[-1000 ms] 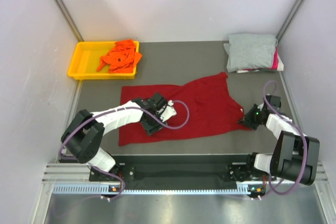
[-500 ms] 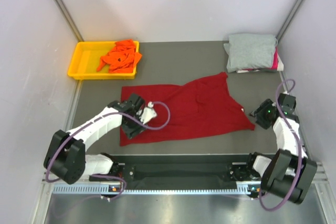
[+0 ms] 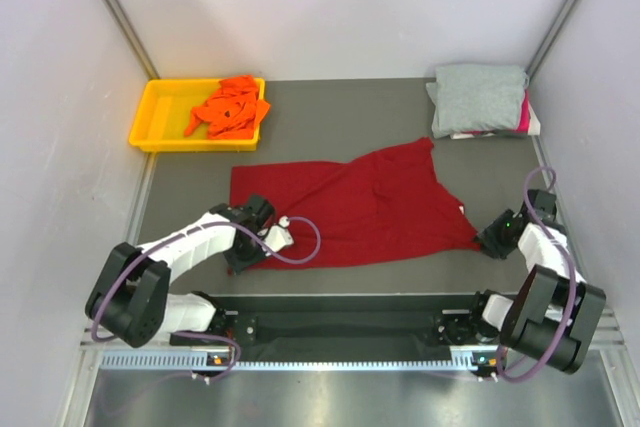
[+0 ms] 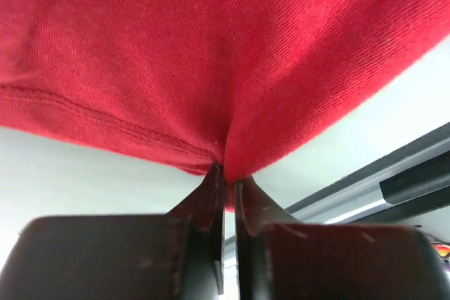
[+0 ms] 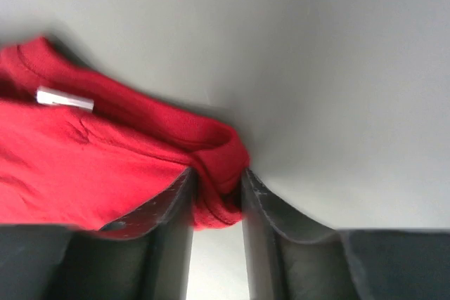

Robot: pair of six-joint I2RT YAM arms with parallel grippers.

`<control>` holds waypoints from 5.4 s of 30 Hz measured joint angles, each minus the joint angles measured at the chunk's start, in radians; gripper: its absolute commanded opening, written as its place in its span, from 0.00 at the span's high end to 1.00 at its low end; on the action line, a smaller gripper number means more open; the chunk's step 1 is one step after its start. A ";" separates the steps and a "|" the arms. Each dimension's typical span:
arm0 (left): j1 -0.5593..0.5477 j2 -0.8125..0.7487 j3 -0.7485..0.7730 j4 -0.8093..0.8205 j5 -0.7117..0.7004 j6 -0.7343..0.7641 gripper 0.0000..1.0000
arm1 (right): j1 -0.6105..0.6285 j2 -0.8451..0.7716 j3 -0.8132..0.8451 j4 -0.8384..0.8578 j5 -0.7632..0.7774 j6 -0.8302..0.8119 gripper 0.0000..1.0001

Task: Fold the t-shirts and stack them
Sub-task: Fold the tshirt

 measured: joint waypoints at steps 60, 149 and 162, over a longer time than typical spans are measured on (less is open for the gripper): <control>0.479 0.692 0.800 0.302 0.084 -0.163 0.40 | 0.517 1.040 1.263 -0.020 0.194 -0.262 0.55; 0.541 0.408 0.565 0.089 0.457 0.167 0.41 | 0.925 0.269 0.459 0.176 0.106 -0.181 0.76; 0.541 0.431 0.510 0.105 0.437 0.138 0.55 | 1.034 0.594 0.537 0.204 0.026 -0.211 0.66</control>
